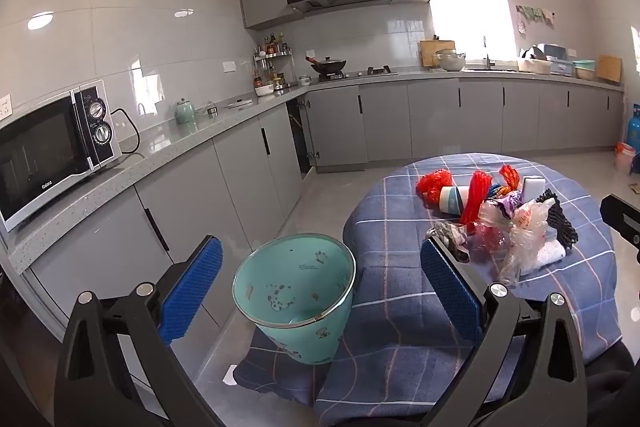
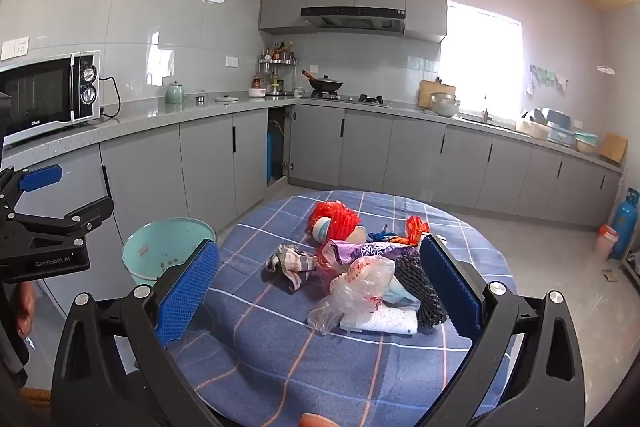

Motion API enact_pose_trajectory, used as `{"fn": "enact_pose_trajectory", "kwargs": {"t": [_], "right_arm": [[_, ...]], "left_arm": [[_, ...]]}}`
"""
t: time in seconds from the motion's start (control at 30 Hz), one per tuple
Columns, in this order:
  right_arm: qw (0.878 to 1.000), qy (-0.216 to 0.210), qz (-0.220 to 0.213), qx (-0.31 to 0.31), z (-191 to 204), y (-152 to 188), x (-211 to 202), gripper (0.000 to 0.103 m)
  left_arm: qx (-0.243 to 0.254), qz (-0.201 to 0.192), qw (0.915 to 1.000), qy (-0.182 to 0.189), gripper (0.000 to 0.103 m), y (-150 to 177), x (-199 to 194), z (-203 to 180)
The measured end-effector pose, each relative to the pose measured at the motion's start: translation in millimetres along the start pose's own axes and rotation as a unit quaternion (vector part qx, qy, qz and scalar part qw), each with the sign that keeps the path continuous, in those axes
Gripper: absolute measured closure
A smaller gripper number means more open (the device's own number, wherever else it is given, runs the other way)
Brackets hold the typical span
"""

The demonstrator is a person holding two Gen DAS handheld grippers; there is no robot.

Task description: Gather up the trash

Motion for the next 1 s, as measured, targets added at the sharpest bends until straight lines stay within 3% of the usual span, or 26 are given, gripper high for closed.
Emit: {"fn": "enact_pose_trajectory", "kwargs": {"t": [1.0], "right_arm": [[1.0, -0.003, 0.01, 0.006, -1.5, 4.2, 4.5, 0.004]], "left_arm": [[-0.001, -0.014, 0.9999, -0.01, 0.005, -2.7, -6.1, 5.9]]}}
Point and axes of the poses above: each gripper's, at about its wrist camera, not at the fingertips, and x roughly the way its jaws point, z to its left, y to its underside, the point moved 3 cm from there along x, roughly the way its jaws point, and after that the axes turned 14 degrees about y, right-handed, at the moved point
